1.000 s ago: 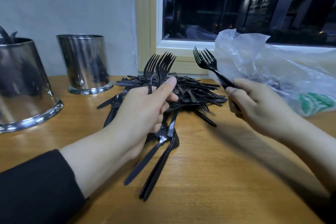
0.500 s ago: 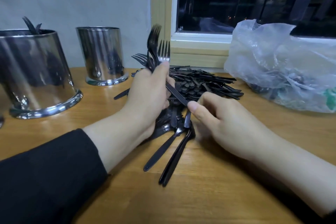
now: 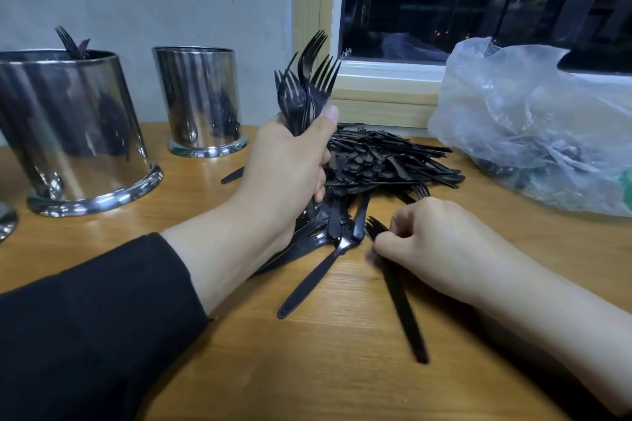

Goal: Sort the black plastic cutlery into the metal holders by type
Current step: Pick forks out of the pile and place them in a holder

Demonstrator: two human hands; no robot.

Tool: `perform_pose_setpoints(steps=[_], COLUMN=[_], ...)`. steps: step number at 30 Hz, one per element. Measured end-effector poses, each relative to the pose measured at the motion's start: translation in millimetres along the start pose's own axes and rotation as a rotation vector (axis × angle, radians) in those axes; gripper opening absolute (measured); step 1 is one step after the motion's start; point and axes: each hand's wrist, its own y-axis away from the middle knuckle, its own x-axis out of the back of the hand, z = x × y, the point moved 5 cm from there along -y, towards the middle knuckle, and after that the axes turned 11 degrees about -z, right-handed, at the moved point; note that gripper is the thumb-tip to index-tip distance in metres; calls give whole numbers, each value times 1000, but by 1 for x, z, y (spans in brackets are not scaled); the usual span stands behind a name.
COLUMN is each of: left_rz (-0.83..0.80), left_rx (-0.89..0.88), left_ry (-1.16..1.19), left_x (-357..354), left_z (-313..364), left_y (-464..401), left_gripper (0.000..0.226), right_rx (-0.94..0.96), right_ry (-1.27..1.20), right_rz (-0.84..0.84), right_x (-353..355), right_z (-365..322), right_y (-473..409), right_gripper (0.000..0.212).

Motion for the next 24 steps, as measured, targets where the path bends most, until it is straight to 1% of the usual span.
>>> perform_pose_setpoints(steps=[3,4,6,8,10,13,18,20,21,23,24], left_rz=[-34,-51,-90,-137,-181,-252,-401,-429,-415,-331,-278], left_rx=[3,6,20,44,72,59,116,110,102,91,86], left_ry=[0,-4,-13,-30,-53,-169,-222,-220,-208,-182,-163], left_x=[-2,-3,-6,-10,-14,-23,-40,-41,-37,-21,-11], left_z=[-3,-3,-3,-4,-6,-4,0,0,0,3,5], left_y=[-1,0,1,3,5,8,21,22,21,16,15], left_gripper=[32,28,24,24,26,34,29,27,25,22,20], right_rx=[15,45,154,258,324,394,449,443,433,414,423], right_ry=[-58,-135,-364,-549,-646,-764,-865,-896,-899,-878,-806], right_rz=[83,137,259,352,394,409,434,440,450,453,428], right_x=[9,14,26,33,35,32,31,29,28,25,22], right_z=[6,7,8,9,9,10,3,0,0,0,-1], right_y=[-2,-2,1,3,3,0,0,-3,-6,-11,-13], right_gripper=[36,36,39,44,45,43,33,29,27,21,15])
